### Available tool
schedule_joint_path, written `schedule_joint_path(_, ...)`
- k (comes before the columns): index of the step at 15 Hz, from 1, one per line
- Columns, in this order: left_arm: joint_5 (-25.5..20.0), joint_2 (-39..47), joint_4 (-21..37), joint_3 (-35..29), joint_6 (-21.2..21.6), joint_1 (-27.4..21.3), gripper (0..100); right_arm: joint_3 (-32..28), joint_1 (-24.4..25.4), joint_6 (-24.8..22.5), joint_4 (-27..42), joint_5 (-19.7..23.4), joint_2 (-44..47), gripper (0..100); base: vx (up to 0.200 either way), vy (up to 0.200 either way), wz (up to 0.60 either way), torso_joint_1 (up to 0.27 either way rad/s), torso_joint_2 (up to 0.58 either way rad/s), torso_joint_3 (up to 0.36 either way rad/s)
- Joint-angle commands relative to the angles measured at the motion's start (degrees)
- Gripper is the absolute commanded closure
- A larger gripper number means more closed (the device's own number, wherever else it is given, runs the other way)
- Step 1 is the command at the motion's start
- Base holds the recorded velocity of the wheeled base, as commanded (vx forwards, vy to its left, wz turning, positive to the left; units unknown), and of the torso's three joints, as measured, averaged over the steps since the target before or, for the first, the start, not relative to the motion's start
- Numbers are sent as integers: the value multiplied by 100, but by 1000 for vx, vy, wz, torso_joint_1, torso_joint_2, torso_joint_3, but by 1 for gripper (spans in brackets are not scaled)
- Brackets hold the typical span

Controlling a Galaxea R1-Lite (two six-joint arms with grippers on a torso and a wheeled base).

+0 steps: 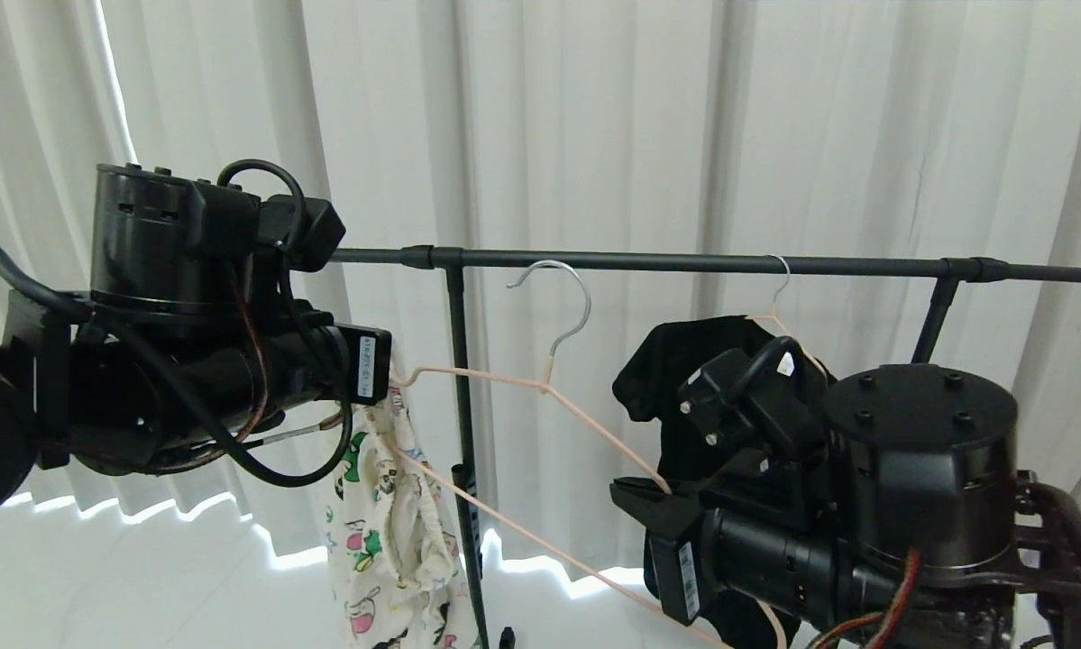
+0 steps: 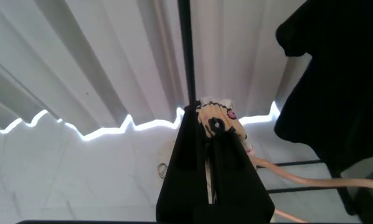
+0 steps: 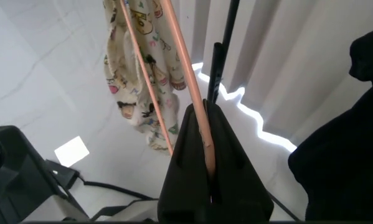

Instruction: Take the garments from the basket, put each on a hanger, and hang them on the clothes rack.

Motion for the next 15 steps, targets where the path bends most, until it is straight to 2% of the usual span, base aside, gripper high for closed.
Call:
schedule_joint_path(1, 2, -175, -4, -81, -151, -357, 100, -133, 3, 1, -122, 3, 375, 100, 0, 0, 0, 0, 0, 0)
schedule_joint_path(10, 10, -245, 40, -538, -204, -1517, 100, -476, 73, 63, -289, -6, 841, 100, 0, 0, 0, 0, 0, 0)
schedule_joint_path(15, 10, -315, 277, -538, -204, -1588, 100, -493, 73, 256, -456, -393, 841, 100, 0, 0, 0, 0, 0, 0)
